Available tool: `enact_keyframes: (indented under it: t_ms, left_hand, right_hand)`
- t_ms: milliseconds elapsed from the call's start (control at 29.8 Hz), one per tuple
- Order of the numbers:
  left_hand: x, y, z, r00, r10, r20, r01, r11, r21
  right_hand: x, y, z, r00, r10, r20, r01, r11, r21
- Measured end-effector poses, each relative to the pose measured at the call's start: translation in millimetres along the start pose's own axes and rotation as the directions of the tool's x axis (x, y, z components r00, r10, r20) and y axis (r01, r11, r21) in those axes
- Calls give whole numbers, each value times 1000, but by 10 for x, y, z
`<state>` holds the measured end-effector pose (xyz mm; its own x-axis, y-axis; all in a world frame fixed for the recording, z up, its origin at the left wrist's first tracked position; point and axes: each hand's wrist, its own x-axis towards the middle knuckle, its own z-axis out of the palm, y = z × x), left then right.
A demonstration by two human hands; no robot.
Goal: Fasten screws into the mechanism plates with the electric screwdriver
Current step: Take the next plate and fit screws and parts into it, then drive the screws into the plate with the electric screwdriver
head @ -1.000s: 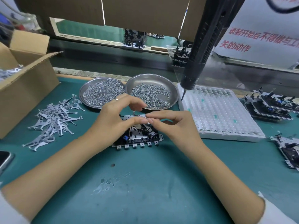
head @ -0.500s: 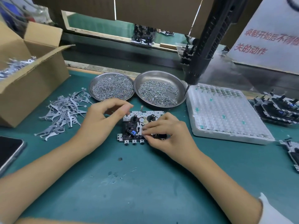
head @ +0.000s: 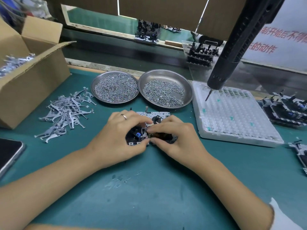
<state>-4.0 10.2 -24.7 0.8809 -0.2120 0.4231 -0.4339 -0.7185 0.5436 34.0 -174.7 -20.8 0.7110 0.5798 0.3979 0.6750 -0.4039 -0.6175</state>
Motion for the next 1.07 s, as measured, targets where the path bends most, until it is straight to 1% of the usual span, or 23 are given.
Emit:
enact_keyframes:
  t_ms: [268, 436, 470, 503, 537, 570, 604, 671, 705, 738, 772, 805, 872, 906, 973, 1074]
  left_hand:
    - [6, 4, 47, 1000, -18, -13, 18, 1000, 17]
    - [29, -31, 68, 1000, -7, -25, 6, 1000, -11]
    - [31, -34, 70, 1000, -5, -29, 5, 1000, -12]
    - [35, -32, 70, 999, -4, -32, 4, 1000, -15]
    - [37, -30, 71, 999, -5, -34, 4, 1000, -21]
    - [39, -29, 70, 999, -5, -34, 4, 1000, -31]
    - [39, -30, 70, 999, -8, -33, 6, 999, -43]
    - [36, -34, 70, 999, -20, -34, 17, 998, -68]
    - [38, -33, 70, 999, -28, -35, 25, 996, -81]
    - [41, -29, 70, 999, -36, -35, 33, 995, -92]
    - [46, -23, 70, 998, -44, -35, 41, 994, -101]
    - [50, -18, 70, 998, -52, -34, 48, 993, -109]
    - [52, -9, 71, 997, -71, -35, 67, 991, -120]
    - [49, -6, 69, 996, -82, -35, 77, 989, -124]
    - [41, -2, 66, 995, -91, -35, 86, 988, -129]
    - [51, 10, 62, 994, -102, -33, 96, 986, -140]
  right_hand:
    - [8, -24, -32, 997, 77, 7, -77, 993, 94]
    - [-5, -19, -26, 997, 74, 6, -74, 994, 83]
    - [-4, -26, -30, 998, 61, -19, -59, 996, 69]
    - [-6, -39, -37, 996, 31, -83, -28, 999, 45]
    - [-6, -57, -53, 981, -9, -192, 10, 1000, 8]
    - [3, -78, -85, 941, -51, -333, 39, 998, -43]
    - [25, -101, -144, 869, -93, -486, 49, 994, -102]
    - [121, -123, -337, 654, -151, -741, 6, 981, -194]
    - [196, -119, -465, 557, -135, -819, -31, 983, -183]
    - [289, -127, -601, 505, -86, -859, -56, 990, -132]
    - [399, -149, -733, 500, -22, -866, -60, 996, -60]
    - [514, -183, -840, 535, 34, -844, -38, 999, 16]
    - [721, -251, -943, 638, 82, -766, 32, 991, 132]
    - [799, -266, -948, 662, 90, -744, 48, 986, 163]
    - [900, -294, -889, 675, 125, -727, 69, 970, 231]
    - [921, -409, -662, 686, 204, -699, 131, 910, 394]
